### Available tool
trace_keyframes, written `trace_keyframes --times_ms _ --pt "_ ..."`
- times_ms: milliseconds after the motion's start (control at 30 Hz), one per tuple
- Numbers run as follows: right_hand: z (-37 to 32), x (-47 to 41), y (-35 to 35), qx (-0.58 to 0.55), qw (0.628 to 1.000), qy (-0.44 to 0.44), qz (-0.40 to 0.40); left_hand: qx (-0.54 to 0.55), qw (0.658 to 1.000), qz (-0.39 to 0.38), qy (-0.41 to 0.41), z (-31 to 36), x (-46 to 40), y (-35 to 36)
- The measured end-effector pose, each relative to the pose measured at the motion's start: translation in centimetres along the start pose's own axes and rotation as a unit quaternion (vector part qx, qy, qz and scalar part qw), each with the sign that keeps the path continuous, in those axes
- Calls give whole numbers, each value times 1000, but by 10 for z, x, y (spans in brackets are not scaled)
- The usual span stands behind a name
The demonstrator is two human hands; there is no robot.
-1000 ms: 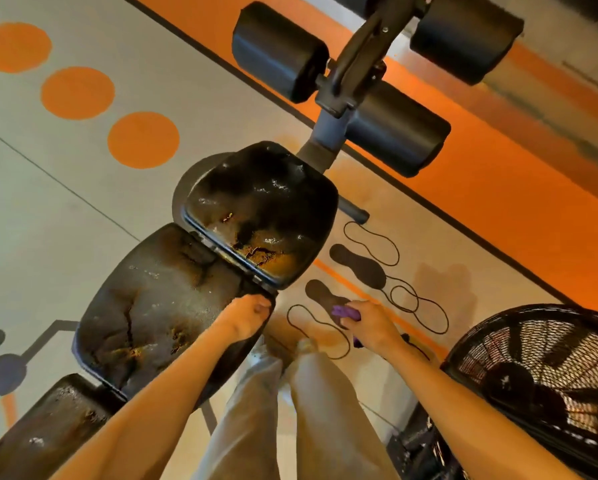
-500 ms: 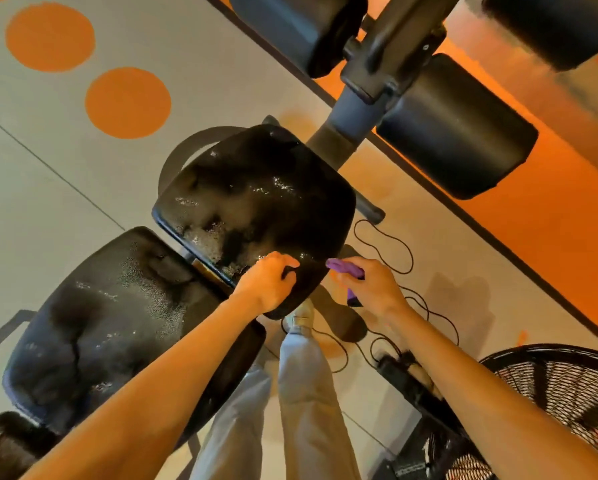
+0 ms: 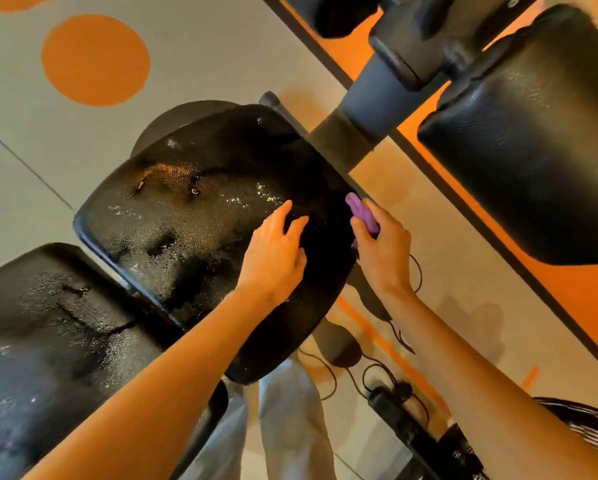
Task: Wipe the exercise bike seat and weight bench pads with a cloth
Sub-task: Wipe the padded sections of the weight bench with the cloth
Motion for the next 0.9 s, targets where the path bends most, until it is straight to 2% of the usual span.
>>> trace_keyframes --times_ms 167,367,533,700,767,833,900 --pt "8 -25 27 67 992 -83 67 -52 997 48 34 -10 -17 15" --pt "37 -31 67 181 975 -127 37 -90 992 64 61 -24 -17 30" --pt "44 -17 70 154 973 -142 95 -91 991 78 61 -28 -15 34" --pt "49 64 68 131 976 -172 17 -84 991 82 65 -28 -15 32" --pt "47 22 71 147 974 -169 36 -87 991 79 67 -29 -15 33" --pt "41 -48 77 170 974 -125 86 -90 990 80 68 -30 -15 33" --pt "35 -77 80 170 973 -108 117 -89 990 85 71 -30 -15 34"
Point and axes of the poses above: each hand's wrist, its own x-axis away from the middle knuckle, its own y-axis out of the palm, z = x × y, the point moved 8 cm from there along -x, towards the middle knuckle, and after that the axes turned 13 degrees about z, right-handed, at the moved point
